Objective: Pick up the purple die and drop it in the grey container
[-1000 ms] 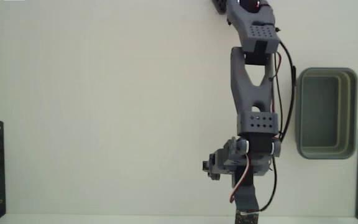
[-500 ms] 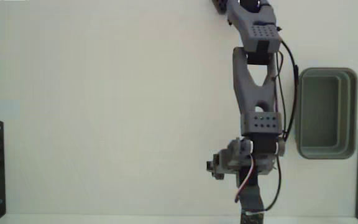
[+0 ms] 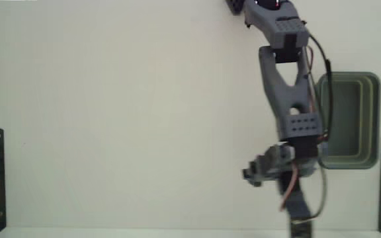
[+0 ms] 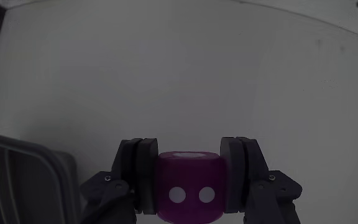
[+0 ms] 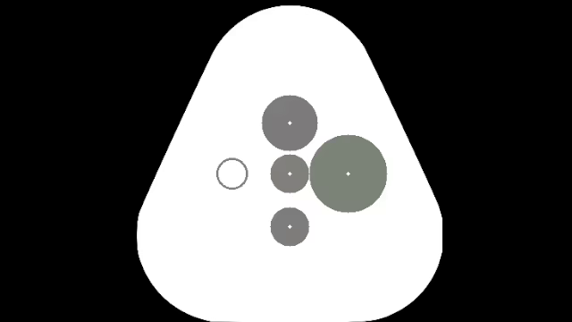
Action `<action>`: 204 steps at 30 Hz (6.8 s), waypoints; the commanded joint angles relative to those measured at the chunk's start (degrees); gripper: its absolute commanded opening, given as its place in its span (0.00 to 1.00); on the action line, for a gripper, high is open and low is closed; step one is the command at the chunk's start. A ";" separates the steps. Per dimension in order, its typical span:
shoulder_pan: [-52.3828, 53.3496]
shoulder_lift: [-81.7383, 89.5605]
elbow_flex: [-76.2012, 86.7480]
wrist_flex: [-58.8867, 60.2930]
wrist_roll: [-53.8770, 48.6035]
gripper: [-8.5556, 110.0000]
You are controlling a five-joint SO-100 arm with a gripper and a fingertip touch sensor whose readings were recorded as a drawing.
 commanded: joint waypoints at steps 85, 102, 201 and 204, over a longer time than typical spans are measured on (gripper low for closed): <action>-28.35 29.91 25.82 -2.68 0.26 1.00; -28.35 29.91 25.82 -2.68 0.26 1.00; 1.05 68.44 64.07 -2.47 0.26 1.00; 2.59 70.45 66.06 -2.46 0.26 1.00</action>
